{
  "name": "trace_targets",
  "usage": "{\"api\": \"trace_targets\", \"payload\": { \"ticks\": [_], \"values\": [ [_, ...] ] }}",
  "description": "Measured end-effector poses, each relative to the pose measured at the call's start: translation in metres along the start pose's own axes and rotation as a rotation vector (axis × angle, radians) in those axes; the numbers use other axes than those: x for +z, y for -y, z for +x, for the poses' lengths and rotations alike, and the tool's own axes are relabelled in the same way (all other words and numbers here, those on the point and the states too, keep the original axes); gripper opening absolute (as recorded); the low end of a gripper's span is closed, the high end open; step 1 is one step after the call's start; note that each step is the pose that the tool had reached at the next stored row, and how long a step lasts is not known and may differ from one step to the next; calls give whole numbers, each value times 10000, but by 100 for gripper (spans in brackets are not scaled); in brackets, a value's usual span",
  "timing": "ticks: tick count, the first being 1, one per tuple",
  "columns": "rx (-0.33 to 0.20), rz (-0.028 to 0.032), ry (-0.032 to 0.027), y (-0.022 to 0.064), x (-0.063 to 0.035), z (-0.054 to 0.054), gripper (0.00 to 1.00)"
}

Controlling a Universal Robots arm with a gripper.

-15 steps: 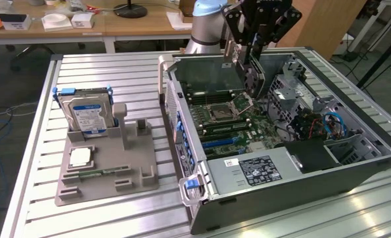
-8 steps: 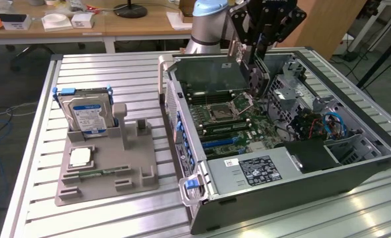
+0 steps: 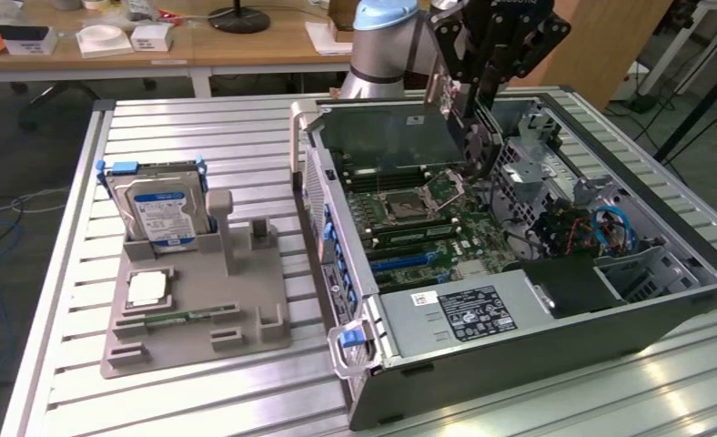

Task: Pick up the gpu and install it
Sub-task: 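Pick up the gpu and move the gpu toward the slot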

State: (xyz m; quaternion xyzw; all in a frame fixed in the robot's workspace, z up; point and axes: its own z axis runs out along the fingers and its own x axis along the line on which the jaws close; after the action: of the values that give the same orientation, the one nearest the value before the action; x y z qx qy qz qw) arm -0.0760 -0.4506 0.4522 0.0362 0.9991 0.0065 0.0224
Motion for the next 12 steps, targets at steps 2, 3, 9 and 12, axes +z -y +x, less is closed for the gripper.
{"api": "trace_targets", "payload": {
  "ticks": [2,3,9,12],
  "values": [
    [-2,-1,0,-2,1,-26,26],
    [-3,-1,0,-3,2,-40,26],
    [-8,0,0,-9,5,-122,26],
    [-12,-1,0,-12,8,-162,26]
  ]
}}
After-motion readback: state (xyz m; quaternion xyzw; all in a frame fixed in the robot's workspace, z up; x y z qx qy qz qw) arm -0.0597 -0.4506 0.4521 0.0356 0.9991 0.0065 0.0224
